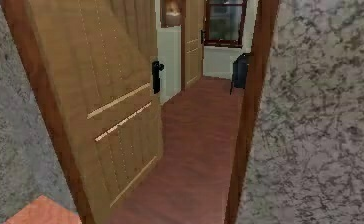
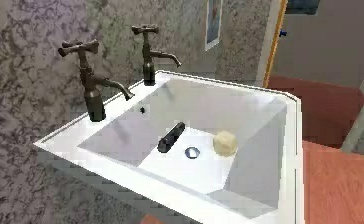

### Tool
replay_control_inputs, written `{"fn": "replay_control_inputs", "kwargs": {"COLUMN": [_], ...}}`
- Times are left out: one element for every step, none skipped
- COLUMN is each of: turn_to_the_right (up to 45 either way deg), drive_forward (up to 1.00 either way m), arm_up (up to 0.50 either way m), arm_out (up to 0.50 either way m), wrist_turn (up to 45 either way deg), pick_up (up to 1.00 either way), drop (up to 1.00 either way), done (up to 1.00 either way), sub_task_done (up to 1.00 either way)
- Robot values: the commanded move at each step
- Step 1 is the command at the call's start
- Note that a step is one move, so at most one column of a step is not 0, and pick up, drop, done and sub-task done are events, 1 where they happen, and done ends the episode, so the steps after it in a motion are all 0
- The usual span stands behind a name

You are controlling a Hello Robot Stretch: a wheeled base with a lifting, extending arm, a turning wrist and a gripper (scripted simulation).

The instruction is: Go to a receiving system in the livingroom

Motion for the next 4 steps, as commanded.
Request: {"fn": "replay_control_inputs", "kwargs": {"turn_to_the_right": [-24.0, 0.0, -30.0, 0.0], "drive_forward": [0.0, 0.5, 0.0, 0.05], "arm_up": [0.0, 0.0, 0.0, 0.0], "arm_out": [0.0, 0.0, 0.0, 0.0], "wrist_turn": [0.0, 0.0, 0.0, 0.0], "pick_up": [0.0, 0.0, 0.0, 0.0], "drop": [0.0, 0.0, 0.0, 0.0], "done": [0.0, 0.0, 0.0, 0.0], "sub_task_done": [0.0, 0.0, 0.0, 0.0]}}
